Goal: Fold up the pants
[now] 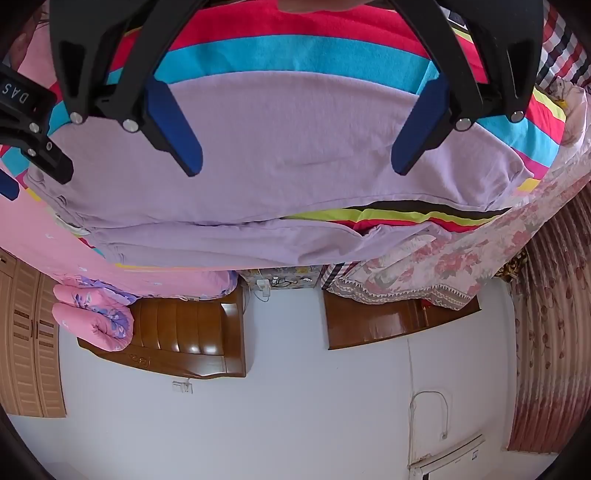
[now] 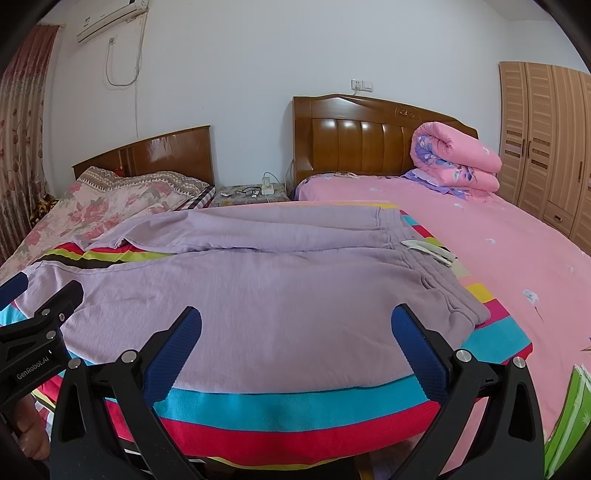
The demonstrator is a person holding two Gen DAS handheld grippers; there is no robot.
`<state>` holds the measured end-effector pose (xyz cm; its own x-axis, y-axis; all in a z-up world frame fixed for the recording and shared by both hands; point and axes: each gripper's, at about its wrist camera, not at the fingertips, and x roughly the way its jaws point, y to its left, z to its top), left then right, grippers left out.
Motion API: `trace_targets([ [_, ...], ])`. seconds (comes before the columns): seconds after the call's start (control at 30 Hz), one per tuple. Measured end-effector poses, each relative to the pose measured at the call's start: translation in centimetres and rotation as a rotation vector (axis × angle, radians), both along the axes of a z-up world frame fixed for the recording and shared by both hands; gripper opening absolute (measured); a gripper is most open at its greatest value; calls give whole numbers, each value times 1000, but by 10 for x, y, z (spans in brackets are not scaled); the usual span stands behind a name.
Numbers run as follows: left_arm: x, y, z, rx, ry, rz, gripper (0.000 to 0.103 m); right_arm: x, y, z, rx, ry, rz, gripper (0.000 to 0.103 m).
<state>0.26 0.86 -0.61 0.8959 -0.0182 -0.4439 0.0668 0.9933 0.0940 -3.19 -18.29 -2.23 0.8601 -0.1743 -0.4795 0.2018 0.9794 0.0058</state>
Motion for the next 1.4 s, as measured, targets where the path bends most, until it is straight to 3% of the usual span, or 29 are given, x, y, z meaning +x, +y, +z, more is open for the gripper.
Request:
trace_targets([
  [1.4, -1, 2, -2, -14, 18, 6, 102, 4, -2, -4, 24, 40, 7, 99],
])
